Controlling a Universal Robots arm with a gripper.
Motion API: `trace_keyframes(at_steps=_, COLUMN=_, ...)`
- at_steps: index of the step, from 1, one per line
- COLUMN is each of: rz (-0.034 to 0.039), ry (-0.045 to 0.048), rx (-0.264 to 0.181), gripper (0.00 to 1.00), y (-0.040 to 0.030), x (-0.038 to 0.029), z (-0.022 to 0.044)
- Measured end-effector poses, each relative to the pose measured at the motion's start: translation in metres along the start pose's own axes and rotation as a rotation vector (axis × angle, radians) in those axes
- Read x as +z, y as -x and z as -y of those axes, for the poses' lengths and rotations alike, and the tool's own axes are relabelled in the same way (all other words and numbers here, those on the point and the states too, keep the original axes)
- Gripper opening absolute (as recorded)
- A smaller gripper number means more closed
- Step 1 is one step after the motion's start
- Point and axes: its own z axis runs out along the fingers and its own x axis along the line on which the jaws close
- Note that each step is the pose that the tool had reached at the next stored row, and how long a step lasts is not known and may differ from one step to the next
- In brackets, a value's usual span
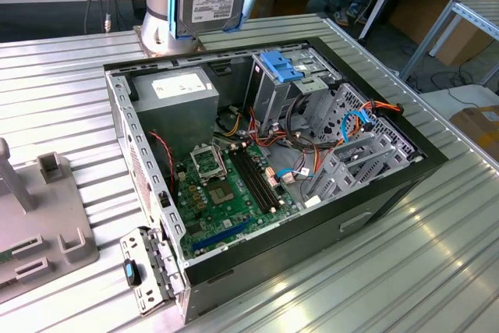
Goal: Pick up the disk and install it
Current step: 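Pick up the disk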
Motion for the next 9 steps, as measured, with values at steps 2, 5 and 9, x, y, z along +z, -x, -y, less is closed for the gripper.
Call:
trace_keyframes(at_steps=2, rz=0.0, ry=0.0, rx=0.0, gripper=0.36, y=0.0, x=0.0, z=0.0001)
trace_keyframes(at_steps=5, rz=0.0, ry=0.0, rx=0.0, gripper=0.36, y=-0.0034, x=0.0001, z=-0.0001)
trace_keyframes(at_steps=9, rz=-0.0004, ry=0.0001, rx=0.0, gripper=0.36, y=-0.0058, x=0.0026, z=-0.0001)
